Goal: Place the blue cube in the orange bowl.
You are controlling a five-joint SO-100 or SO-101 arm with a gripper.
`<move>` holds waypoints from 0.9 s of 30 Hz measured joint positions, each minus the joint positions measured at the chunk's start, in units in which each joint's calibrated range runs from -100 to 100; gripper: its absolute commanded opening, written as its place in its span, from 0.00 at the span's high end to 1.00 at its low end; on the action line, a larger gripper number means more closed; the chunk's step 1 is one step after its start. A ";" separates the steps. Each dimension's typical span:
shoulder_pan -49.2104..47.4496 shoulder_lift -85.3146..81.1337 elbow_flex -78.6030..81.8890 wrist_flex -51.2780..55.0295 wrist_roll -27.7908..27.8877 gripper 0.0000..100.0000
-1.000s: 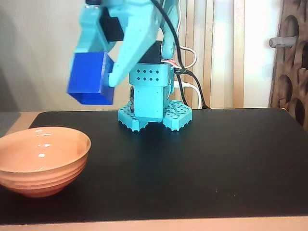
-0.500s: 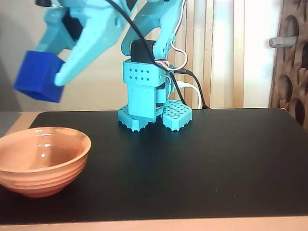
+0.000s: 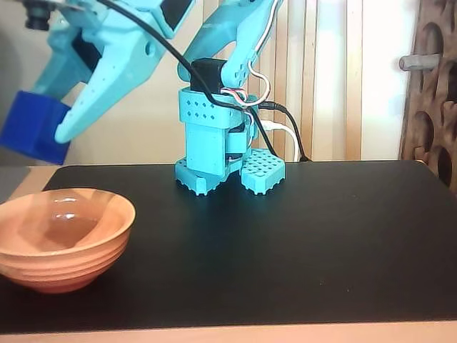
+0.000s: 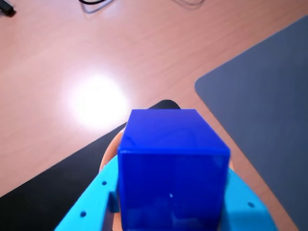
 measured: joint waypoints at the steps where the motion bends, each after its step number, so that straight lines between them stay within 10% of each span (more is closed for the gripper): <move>1: 0.00 0.68 0.00 0.00 0.05 0.89; 27: -0.28 22.51 0.27 -8.28 0.31 0.89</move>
